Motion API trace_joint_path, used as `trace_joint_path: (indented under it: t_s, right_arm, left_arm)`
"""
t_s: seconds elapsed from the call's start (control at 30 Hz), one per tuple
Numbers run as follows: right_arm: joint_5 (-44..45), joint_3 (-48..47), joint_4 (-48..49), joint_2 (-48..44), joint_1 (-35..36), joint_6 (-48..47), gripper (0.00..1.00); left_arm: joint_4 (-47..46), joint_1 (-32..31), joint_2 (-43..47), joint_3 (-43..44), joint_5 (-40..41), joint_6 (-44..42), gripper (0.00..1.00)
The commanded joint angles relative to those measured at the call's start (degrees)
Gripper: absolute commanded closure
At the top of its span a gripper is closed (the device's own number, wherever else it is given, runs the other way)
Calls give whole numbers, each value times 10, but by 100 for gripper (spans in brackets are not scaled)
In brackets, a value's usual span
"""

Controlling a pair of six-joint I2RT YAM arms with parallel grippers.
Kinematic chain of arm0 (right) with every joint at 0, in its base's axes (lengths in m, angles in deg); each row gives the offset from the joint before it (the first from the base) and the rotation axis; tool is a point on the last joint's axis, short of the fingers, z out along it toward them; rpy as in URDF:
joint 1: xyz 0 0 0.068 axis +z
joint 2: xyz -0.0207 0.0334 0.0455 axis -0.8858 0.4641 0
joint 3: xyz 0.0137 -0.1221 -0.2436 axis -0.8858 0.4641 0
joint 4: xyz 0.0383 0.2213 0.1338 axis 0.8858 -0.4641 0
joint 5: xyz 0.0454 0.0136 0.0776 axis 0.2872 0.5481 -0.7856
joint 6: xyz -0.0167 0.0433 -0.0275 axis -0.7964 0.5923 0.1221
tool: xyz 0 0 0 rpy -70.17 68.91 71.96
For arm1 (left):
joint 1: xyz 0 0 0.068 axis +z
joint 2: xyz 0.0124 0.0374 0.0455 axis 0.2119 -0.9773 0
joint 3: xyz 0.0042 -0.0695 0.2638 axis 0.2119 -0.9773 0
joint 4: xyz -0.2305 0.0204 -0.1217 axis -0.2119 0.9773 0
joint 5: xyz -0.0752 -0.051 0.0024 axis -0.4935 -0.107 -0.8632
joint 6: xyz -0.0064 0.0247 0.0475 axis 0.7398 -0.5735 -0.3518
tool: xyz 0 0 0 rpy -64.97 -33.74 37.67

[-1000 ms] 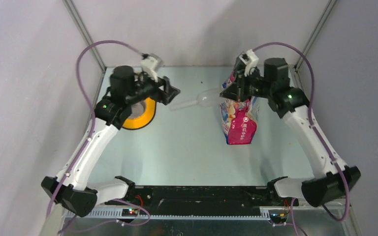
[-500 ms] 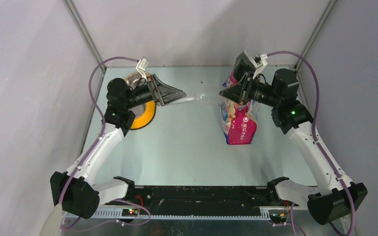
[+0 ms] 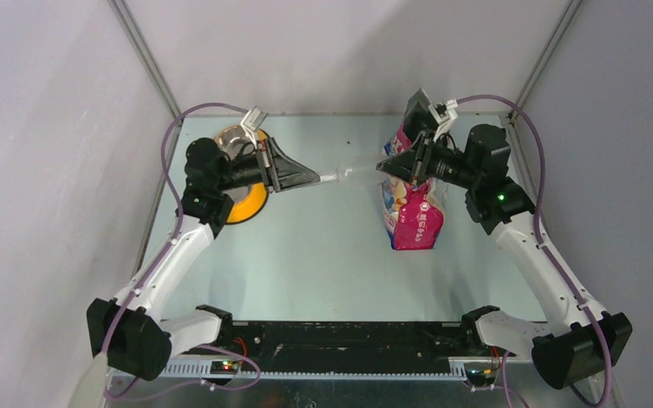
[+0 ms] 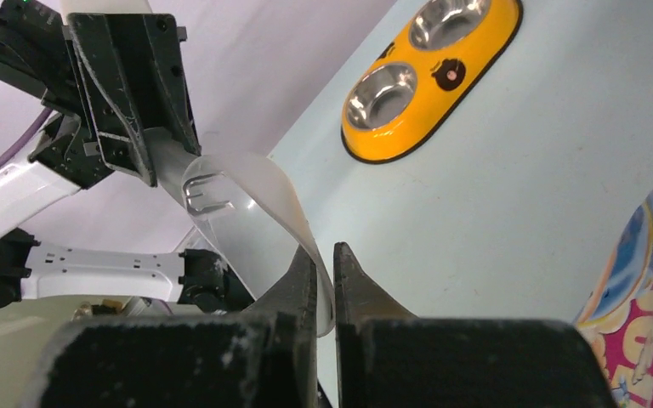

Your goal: Serve the pet food

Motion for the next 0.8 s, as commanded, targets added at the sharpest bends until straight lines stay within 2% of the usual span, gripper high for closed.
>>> trace_joint_path:
  t_s: [0.0,0.07,0.1,0.13,0.17,0.2,0.23,0.27,0.3,0.33,0.4,0.47,0.57,0.77]
  right_arm:
    - [27,14,12,-16,2,-29,100]
    - [18,21,9,-20,3,-42,97]
    - [-2,21,6,-22,3,-58,83]
    - [-12,22,4,-24,2,-73,74]
    - [-42,22,-5,-29,1,-118,60]
    - [-71,19,-14,-33,-4,-147,49]
    - [-86,16,-47,-40,-8,-216,45]
    - [-111,4,-70,-43,-12,-254,39]
    - [-118,-4,-131,-47,-14,-340,37]
    - [-122,-22,-198,-47,-13,-382,35]
    - [-116,-44,-285,-52,-2,-552,34]
    - [-72,-53,-326,-57,29,-629,34]
    - [-20,-56,-331,-58,70,-665,36]
    - [23,-88,-295,-12,139,-645,45]
  left_arm:
    - [64,-2,21,4,-3,-70,98]
    - [96,-2,25,5,5,-110,100]
    - [120,-2,25,6,7,-124,100]
    - [136,-2,27,12,6,-165,100]
    - [192,-2,28,16,6,-192,100]
    - [264,-2,29,30,8,-264,100]
    - [305,-3,29,38,9,-303,100]
    - [390,-3,28,56,18,-388,100]
    - [428,-6,26,65,24,-426,100]
    - [502,-8,22,80,37,-502,100]
    - [576,-19,21,96,57,-588,100]
    - [600,-29,27,100,62,-619,100]
    - [611,-40,27,105,49,-625,100]
    - [586,-48,15,119,1,-568,100]
